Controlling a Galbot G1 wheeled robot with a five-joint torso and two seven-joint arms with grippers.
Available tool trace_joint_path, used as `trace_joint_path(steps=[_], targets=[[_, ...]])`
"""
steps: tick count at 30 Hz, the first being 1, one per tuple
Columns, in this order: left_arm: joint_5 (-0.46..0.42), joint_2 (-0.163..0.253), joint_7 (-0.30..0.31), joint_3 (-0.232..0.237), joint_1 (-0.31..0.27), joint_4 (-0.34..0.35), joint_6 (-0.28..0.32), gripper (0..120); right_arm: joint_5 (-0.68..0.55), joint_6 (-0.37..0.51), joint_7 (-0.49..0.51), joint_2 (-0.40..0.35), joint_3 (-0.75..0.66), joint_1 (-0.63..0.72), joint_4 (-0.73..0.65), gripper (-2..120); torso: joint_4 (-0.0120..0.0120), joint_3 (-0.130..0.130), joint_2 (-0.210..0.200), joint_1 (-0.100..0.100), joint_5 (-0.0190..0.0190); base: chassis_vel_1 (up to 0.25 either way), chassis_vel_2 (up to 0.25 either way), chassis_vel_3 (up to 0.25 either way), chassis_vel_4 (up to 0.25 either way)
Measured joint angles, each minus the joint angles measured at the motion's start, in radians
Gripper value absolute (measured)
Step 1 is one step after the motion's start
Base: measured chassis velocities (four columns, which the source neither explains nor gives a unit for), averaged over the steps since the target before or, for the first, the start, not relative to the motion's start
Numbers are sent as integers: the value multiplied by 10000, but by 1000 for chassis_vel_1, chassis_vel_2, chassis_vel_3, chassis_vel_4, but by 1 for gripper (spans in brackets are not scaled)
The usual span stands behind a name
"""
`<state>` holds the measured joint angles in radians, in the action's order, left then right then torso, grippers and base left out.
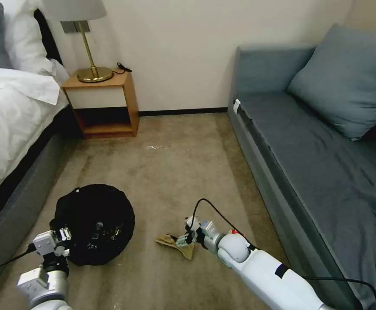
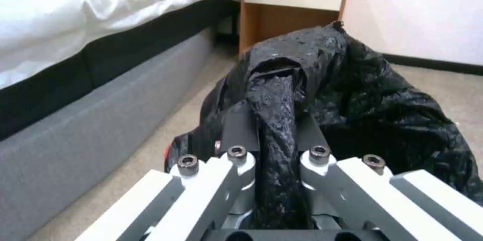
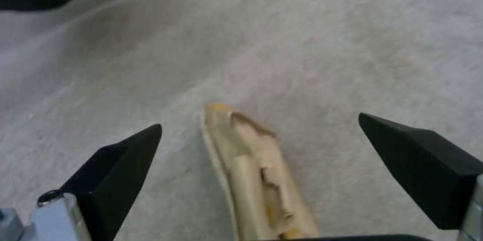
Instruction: Pick up the trash bin, then pick up the garbage on the floor and place it into the trash bin.
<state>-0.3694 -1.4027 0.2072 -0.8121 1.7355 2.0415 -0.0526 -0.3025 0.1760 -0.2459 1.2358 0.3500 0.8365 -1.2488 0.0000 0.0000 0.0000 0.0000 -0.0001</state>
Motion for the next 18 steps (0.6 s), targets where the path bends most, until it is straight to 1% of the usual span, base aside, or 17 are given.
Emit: trace_joint_path(steps=[7, 10, 16, 18], targets=[[19, -59, 0, 1, -9, -9, 23, 7, 680, -311, -160, 326, 85, -61, 949, 100, 0, 0, 0, -1, 0, 0, 0, 0, 0], [26, -108, 1, 5, 6, -23, 23, 7, 1273, -470, -248, 527, -23, -63, 1612, 100, 0, 0, 0, 0, 0, 0, 0, 0, 0], [29, -127, -4, 5, 51, -23, 9, 7, 1902, -646, -453, 646, -192, 28, 2131, 100, -1, 0, 0, 0, 0, 0, 0, 0, 0], [29, -142, -6, 9, 73, -23, -5, 7, 1993, -701, -474, 708, -268, 81, 2240, 91, -1, 0, 0, 0, 1, 0, 0, 0, 0]])
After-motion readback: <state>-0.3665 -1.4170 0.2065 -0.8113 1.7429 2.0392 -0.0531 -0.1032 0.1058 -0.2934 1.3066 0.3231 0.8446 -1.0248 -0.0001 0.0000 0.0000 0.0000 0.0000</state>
